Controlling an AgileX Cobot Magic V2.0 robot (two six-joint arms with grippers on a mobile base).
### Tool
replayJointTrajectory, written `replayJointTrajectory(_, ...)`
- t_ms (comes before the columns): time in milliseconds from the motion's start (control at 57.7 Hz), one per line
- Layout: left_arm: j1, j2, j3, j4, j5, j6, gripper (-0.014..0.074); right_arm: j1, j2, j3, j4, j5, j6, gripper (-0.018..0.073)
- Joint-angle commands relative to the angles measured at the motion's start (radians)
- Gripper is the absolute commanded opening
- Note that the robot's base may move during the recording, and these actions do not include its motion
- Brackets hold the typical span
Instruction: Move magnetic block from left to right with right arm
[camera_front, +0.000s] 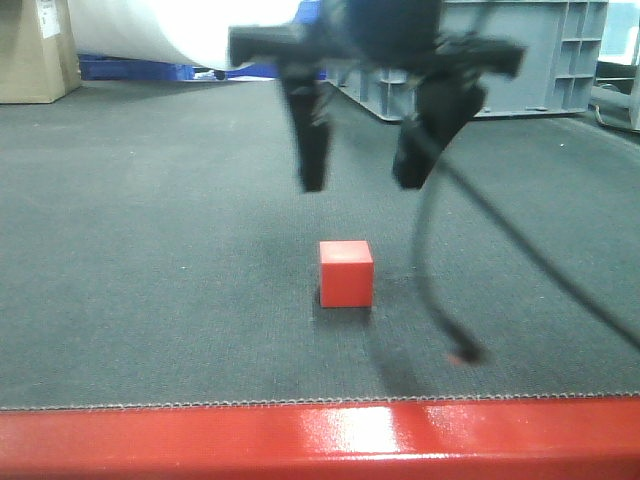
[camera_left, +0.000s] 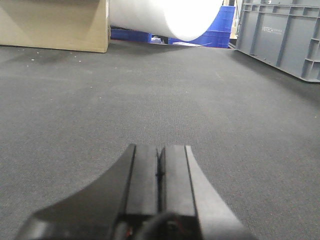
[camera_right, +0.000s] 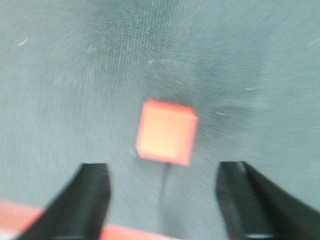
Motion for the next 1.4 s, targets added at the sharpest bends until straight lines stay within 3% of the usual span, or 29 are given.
replayJointTrajectory(0, 0.0, -0.01, 0.008, -0.003, -0.083, -0.007, -0.0126, -0.032, -0.146, 0.071, -0.018, -0.101, -0.085, 0.0347)
replayJointTrajectory(225, 0.0, -0.01, 0.008, -0.003, -0.083, -0.007, -0.0126, -0.182, -0.366, 0.339, 0.027, -0.269, -0.256, 0.0068)
replayJointTrajectory(554, 0.0, -0.01, 0.008, -0.003, -0.083, -0.007, -0.0126, -0.526, -0.698, 0.722, 0.16, -0.61, -0.568, 0.0064)
replayJointTrajectory(658, 0.0, -0.01, 0.008, -0.003, -0.083, -0.007, -0.0126, -0.589, -0.793, 0.829, 0.17, -0.737, -0.658, 0.0064)
replayJointTrajectory(1022, 0.0, -0.01, 0.008, -0.003, -0.083, -0.007, -0.0126, -0.599, -1.09, 1.131, 0.17, -1.036, -0.681, 0.0064)
replayJointTrajectory(1386, 0.0, -0.01, 0.008, -0.003, -0.083, -0.007, -0.0126, -0.599, -1.485, 1.245, 0.17, -1.044, -0.681, 0.0064)
